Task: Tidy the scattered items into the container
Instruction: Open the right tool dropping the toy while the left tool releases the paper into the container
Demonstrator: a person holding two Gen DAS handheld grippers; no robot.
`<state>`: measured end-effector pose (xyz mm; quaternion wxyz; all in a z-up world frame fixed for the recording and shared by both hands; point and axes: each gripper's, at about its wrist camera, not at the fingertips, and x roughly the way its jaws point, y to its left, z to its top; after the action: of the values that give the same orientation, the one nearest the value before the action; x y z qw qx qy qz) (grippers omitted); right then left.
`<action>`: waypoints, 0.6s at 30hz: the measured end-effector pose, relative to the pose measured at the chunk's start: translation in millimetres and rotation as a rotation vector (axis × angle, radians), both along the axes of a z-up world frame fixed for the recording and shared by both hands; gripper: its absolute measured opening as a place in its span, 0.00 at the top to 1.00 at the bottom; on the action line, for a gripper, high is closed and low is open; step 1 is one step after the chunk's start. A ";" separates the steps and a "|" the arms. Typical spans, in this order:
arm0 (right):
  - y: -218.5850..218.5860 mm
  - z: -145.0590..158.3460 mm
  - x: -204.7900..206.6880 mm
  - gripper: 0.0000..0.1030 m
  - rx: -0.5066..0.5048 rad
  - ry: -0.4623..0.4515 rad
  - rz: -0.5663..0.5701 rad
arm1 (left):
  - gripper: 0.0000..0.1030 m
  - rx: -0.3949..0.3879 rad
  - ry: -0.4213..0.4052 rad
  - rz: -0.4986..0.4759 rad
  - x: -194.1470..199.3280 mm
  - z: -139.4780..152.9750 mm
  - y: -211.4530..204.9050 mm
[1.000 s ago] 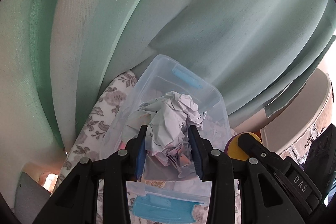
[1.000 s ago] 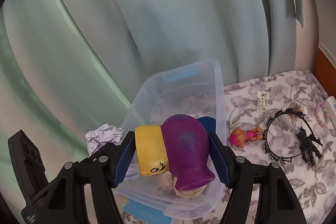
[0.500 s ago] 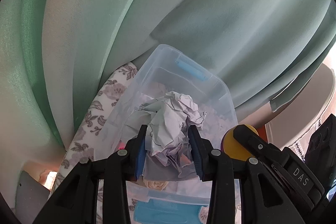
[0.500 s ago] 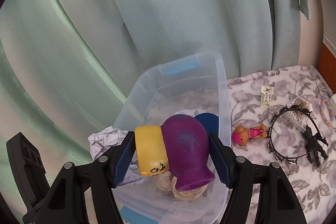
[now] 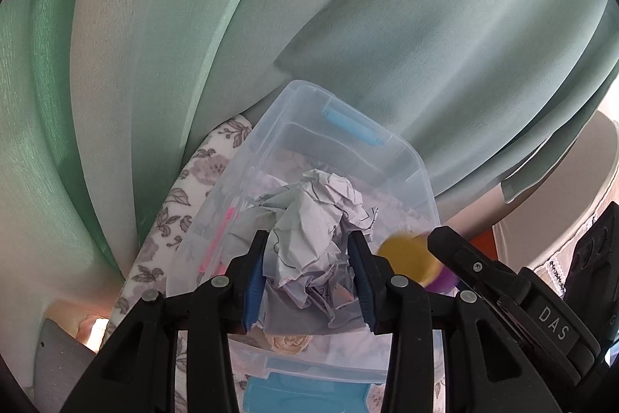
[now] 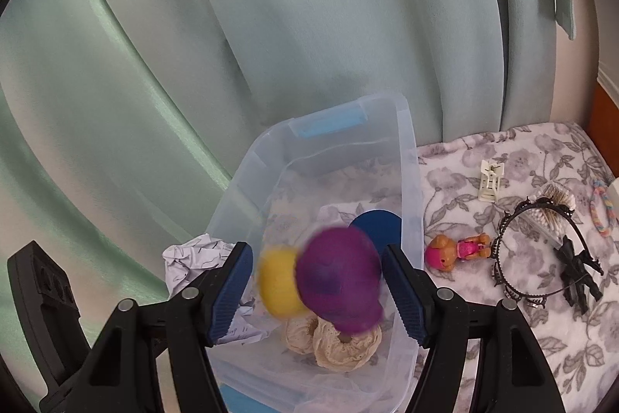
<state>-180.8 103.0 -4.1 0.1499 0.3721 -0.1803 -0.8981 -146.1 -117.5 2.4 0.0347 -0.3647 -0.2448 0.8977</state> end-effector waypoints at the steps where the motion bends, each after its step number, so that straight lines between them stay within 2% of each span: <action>1: 0.2 1.7 0.6 0.29 0.001 0.006 -0.001 | 0.56 -0.002 -0.001 -0.001 -0.1 0.6 0.4; 8: 4.1 9.9 6.2 0.29 0.003 0.024 -0.003 | 0.35 -0.012 0.002 -0.003 1.8 7.0 5.2; 11: 7.5 10.7 10.6 0.28 0.001 0.024 -0.007 | 0.31 -0.023 0.002 -0.005 4.7 10.0 8.5; 18: 20.1 19.0 26.4 0.17 -0.009 0.046 -0.021 | 0.23 -0.045 0.008 -0.014 13.0 20.1 18.6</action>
<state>-154.4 123.0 14.9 0.1461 0.3487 -0.1849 -0.9071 -133.1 -99.0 22.6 0.0335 -0.3634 -0.2217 0.9042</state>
